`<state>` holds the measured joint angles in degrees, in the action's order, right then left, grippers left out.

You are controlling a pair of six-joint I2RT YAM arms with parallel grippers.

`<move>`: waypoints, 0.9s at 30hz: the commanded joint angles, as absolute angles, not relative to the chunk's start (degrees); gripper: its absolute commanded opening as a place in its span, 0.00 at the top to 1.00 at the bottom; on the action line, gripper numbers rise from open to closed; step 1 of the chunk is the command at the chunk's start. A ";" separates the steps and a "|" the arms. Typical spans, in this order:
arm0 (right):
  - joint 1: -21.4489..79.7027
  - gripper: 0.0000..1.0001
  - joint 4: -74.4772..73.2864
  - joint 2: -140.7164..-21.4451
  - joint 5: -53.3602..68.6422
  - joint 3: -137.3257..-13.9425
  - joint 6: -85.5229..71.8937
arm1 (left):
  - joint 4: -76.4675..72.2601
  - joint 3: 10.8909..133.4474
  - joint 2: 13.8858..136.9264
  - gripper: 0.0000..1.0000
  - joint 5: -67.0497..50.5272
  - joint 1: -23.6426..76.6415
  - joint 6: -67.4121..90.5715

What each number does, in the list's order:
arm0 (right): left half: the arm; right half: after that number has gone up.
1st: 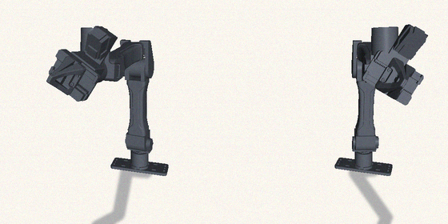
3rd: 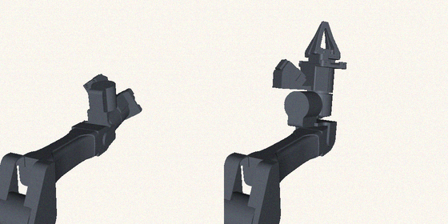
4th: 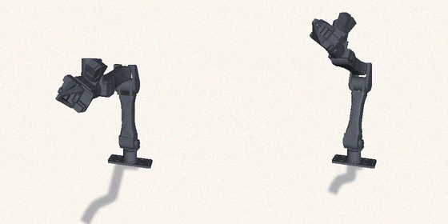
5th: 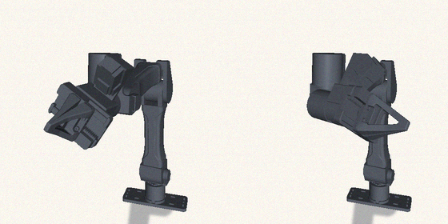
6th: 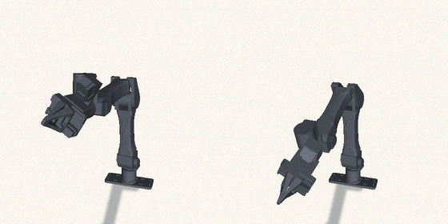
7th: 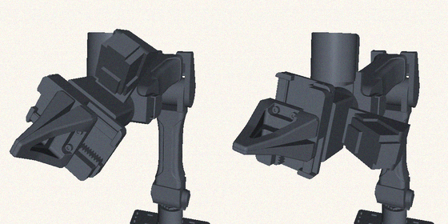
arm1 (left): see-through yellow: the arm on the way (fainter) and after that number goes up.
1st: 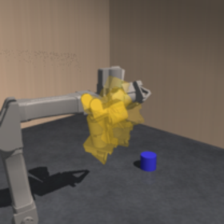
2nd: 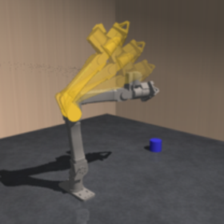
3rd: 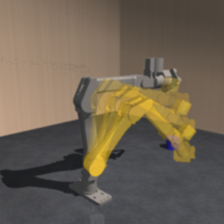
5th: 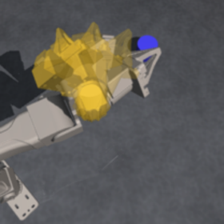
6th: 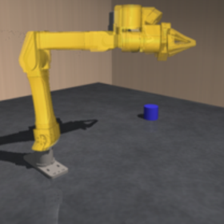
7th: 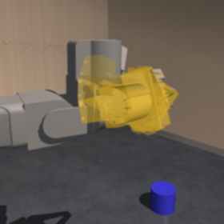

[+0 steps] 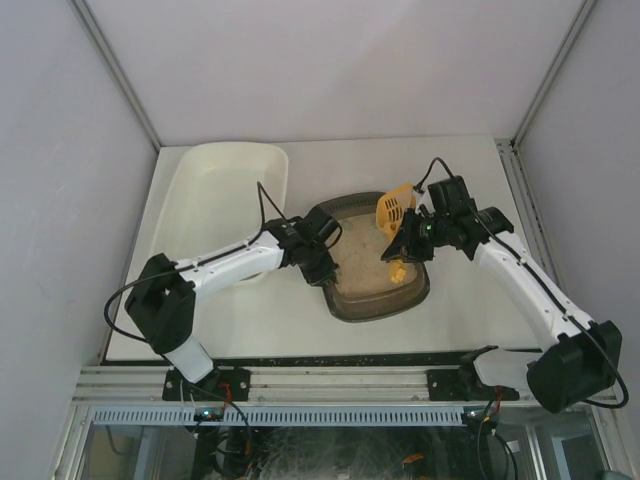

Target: Clean the litter box

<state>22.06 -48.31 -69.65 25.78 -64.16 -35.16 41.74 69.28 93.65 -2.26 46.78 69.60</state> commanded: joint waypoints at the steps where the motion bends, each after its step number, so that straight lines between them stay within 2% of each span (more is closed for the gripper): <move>1: 19.07 1.00 -53.69 -73.53 30.10 -69.26 -32.16 | 33.54 74.75 95.88 1.00 -6.74 53.15 78.13; 4: 17.84 1.00 -54.44 -75.46 31.80 -69.61 -31.58 | 34.48 76.85 96.46 1.00 -4.77 55.54 78.67; 6: 17.67 1.00 -55.14 -76.70 31.44 -69.61 -31.47 | 33.81 77.88 97.26 0.94 -5.21 55.97 78.71; 11: 17.67 1.00 -56.45 -78.57 31.21 -69.65 -31.04 | 34.11 81.79 97.45 0.49 -4.77 54.16 67.78; 13: 17.67 1.00 -56.87 -78.82 30.58 -69.77 -30.42 | 34.28 81.29 96.02 0.06 -5.08 50.67 62.94; 14: 17.67 1.00 -57.18 -79.02 30.26 -69.78 -30.22 | 34.61 81.08 95.16 0.00 -5.25 48.70 60.70; 21: 19.83 1.00 -57.83 -81.77 27.72 -69.79 -29.20 | 32.01 86.16 91.90 0.00 -9.77 35.74 34.58; 27: 20.28 1.00 -55.78 -86.91 27.99 -70.12 -30.24 | 25.17 97.40 103.22 0.00 -16.67 26.73 22.25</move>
